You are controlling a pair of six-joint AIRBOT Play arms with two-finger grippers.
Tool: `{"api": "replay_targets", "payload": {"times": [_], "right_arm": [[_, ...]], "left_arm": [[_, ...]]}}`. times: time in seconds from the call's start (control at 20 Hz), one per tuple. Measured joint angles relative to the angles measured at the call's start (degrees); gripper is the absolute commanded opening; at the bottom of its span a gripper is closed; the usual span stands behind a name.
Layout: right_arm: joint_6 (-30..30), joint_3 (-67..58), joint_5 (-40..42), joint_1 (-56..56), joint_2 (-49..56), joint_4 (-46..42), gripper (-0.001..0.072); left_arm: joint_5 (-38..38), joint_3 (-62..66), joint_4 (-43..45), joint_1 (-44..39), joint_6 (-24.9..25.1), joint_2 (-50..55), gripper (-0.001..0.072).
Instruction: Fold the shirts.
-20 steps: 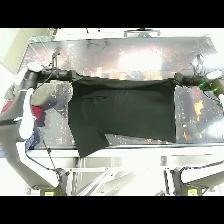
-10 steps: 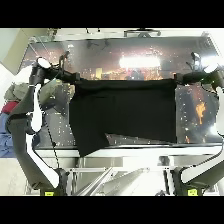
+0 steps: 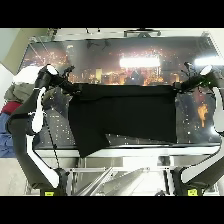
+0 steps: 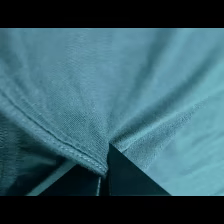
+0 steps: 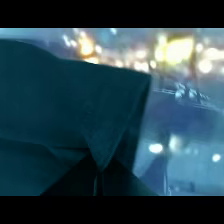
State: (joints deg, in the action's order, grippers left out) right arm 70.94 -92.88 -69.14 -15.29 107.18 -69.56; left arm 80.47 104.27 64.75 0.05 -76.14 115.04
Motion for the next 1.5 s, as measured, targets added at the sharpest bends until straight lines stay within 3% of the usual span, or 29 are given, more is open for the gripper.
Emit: {"api": "replay_targets", "payload": {"times": [0.3, 0.35, 0.4, 0.45, 0.75, 0.9, 0.95, 1.0, 1.05, 1.1, 1.3, 1.5], "right_arm": [[2.8, 0.0, -2.1, 1.0, 0.2, -2.9, 0.0031], [3.0, 0.0, -2.3, 1.3, 0.2, -3.1, 0.0205], [3.2, 0.0, -2.4, 1.6, 0.2, -3.1, 0.0358], [3.5, 0.0, -2.5, 1.9, 0.2, -3.1, 0.0368], [6.4, -0.1, -5.4, 1.3, -4.8, -3.5, 0.0370], [8.2, 3.9, -10.8, -1.4, -9.1, -3.7, 0.0370], [8.5, 7.3, -12.3, -2.7, -11.2, -3.7, 0.0371], [8.7, 11.8, -13.4, -4.2, -13.6, -3.8, 0.0430], [8.9, 16.7, -13.8, -5.6, -16.1, -3.8, 0.0573], [9.0, 22.4, -13.7, -7.3, -18.9, -3.9, 0.0643], [7.6, 41.4, -9.7, -12.6, -27.4, -1.1, 0.0641], [3.1, 50.6, -6.5, -13.5, -30.0, 5.1, 0.0641]], "left_arm": [[-1.2, -0.5, 2.4, -1.9, -1.5, 0.0, 0.0024], [-1.5, -0.5, 2.7, -2.3, -1.7, 0.0, 0.0090], [-1.6, -0.4, 2.8, -2.5, -1.7, 0.0, 0.0316], [-1.6, 0.0, 2.8, -2.7, -1.9, 0.0, 0.0343], [7.7, 9.0, 3.1, -1.1, -3.9, -0.4, 0.0343], [12.2, 6.4, 3.1, 0.9, -5.2, -3.9, 0.0343], [12.8, 3.1, 3.1, 1.6, -5.3, -6.1, 0.0343], [12.9, -1.0, 3.1, 2.3, -5.3, -8.7, 0.0343], [12.7, -6.1, 3.1, 3.2, -5.3, -11.8, 0.0343], [12.0, -11.8, 3.1, 4.2, -4.9, -15.2, 0.0344], [8.3, -33.7, 3.1, 8.1, -4.2, -28.2, 0.0344], [5.4, -51.1, 2.8, 11.0, -4.0, -38.8, 0.0344]]}}
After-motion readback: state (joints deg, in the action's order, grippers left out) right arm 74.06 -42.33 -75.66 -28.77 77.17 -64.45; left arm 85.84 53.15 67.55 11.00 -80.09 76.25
